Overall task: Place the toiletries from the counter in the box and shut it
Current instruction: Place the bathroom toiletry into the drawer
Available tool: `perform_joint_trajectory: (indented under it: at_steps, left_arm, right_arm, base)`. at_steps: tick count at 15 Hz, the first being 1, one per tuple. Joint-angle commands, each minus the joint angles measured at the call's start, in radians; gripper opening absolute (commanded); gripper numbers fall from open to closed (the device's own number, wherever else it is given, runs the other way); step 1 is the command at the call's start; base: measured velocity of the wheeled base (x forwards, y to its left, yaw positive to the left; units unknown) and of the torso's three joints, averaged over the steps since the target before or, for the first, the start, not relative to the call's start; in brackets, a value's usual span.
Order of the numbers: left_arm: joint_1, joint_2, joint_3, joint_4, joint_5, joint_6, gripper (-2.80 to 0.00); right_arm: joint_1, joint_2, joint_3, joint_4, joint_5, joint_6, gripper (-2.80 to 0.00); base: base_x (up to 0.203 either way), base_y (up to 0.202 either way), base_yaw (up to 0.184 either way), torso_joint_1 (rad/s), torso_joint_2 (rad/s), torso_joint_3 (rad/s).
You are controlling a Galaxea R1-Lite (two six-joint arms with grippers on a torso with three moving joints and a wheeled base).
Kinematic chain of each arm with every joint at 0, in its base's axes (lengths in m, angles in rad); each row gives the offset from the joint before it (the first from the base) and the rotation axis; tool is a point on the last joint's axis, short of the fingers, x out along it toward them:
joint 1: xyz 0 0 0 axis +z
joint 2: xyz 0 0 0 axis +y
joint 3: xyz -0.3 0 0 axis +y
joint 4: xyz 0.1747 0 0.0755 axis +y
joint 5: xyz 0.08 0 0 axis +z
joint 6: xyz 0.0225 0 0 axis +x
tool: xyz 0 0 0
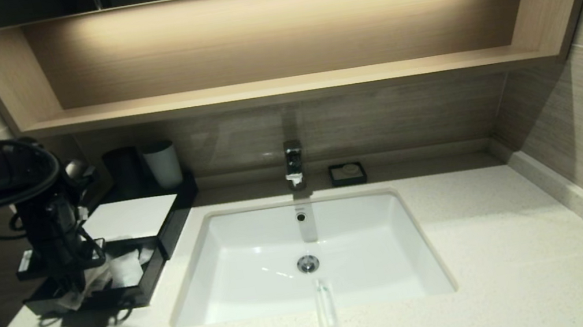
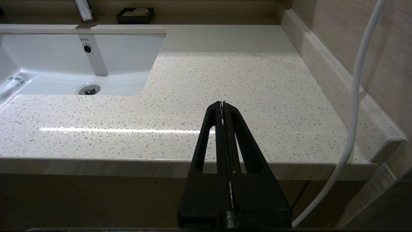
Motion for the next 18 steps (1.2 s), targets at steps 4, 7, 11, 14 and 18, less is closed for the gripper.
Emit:
perform_joint_trajectory:
  at_steps: [4, 7, 11, 14, 18]
  left_arm:
    - [0.001, 0.016, -0.001, -0.026, 0.001, -0.004, -2.80]
    - [0.000, 0.025, -0.001, -0.051, 0.001, -0.016, -2.80]
    - [-0.004, 0.025, -0.001, -0.071, -0.001, -0.018, -2.80]
    - [-0.007, 0.022, -0.002, -0.094, 0.001, -0.026, -2.80]
    - [-0.007, 0.019, -0.002, -0.129, 0.001, -0.024, -2.80]
  right_arm:
    - [0.000, 0.000, 0.002, -0.001, 0.000, 0.000, -2.80]
    - [0.000, 0.000, 0.002, -0.001, 0.000, 0.000, -2.80]
    - [0.000, 0.000, 0.002, -0.001, 0.000, 0.000, -2.80]
    - [0.000, 0.000, 0.002, -0.001, 0.000, 0.000, -2.80]
    - [0.000, 0.000, 0.002, -0.001, 0.000, 0.000, -2.80]
  base:
    - [0.000, 0.000, 0.000, 0.000, 0.00, 0.000]
    - [0.000, 0.000, 0.000, 0.000, 0.00, 0.000]
    - [0.000, 0.000, 0.000, 0.000, 0.00, 0.000]
    - [0.000, 0.000, 0.000, 0.000, 0.00, 0.000]
    - [0.000, 0.000, 0.000, 0.000, 0.00, 0.000]
